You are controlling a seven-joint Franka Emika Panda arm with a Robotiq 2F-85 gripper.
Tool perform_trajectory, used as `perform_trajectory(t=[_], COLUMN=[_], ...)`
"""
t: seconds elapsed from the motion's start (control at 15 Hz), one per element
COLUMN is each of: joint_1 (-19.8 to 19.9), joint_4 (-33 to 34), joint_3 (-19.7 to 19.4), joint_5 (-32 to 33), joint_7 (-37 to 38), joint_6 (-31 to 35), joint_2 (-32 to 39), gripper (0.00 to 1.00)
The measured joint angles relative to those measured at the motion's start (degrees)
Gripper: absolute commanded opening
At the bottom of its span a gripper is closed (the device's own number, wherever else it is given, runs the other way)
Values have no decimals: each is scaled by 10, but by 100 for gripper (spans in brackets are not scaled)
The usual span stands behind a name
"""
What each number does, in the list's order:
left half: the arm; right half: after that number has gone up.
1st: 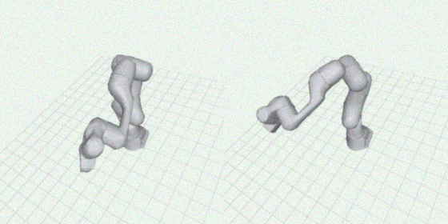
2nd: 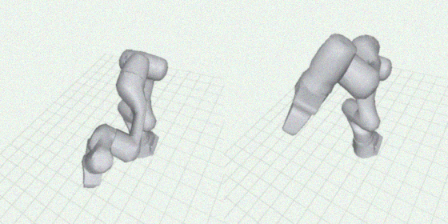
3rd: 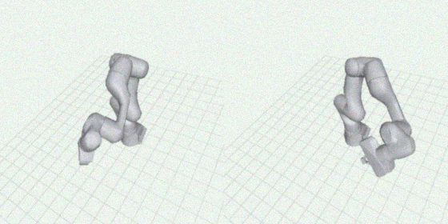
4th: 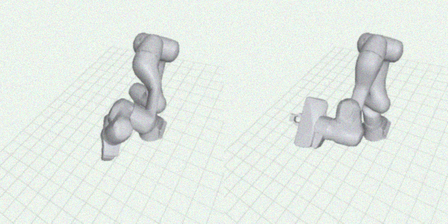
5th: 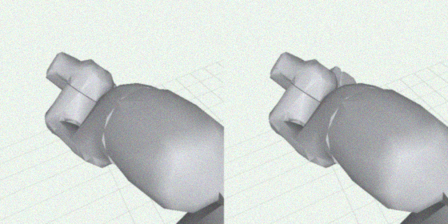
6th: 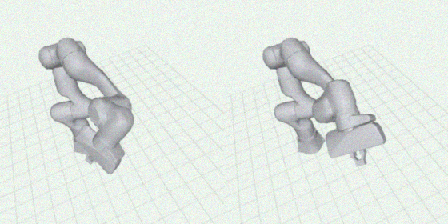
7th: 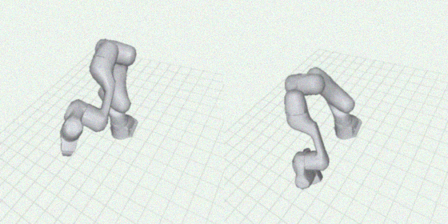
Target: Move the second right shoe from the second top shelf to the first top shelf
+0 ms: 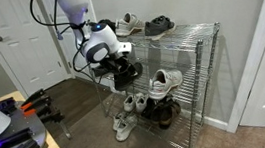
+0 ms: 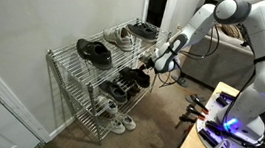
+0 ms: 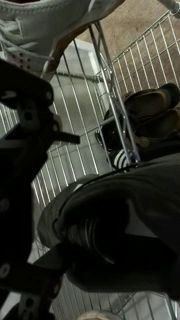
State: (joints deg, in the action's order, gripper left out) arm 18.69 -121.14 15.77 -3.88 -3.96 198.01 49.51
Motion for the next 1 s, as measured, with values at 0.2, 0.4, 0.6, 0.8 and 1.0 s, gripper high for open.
perform_trajectory(t=[0.2, 0.4, 0.6, 0.8, 1.0], joint_1=[-24, -54, -60, -58, -62], joint_4=[31, 33, 23, 15, 13], joint_3=[-27, -52, -54, -59, -72], joint_5=[4, 4, 17, 23, 24], joint_7=[13, 16, 17, 18, 18], joint_6=[0, 0, -1, -1, -1], joint_2=[16, 22, 28, 28, 26], gripper=[100, 100, 100, 100, 67])
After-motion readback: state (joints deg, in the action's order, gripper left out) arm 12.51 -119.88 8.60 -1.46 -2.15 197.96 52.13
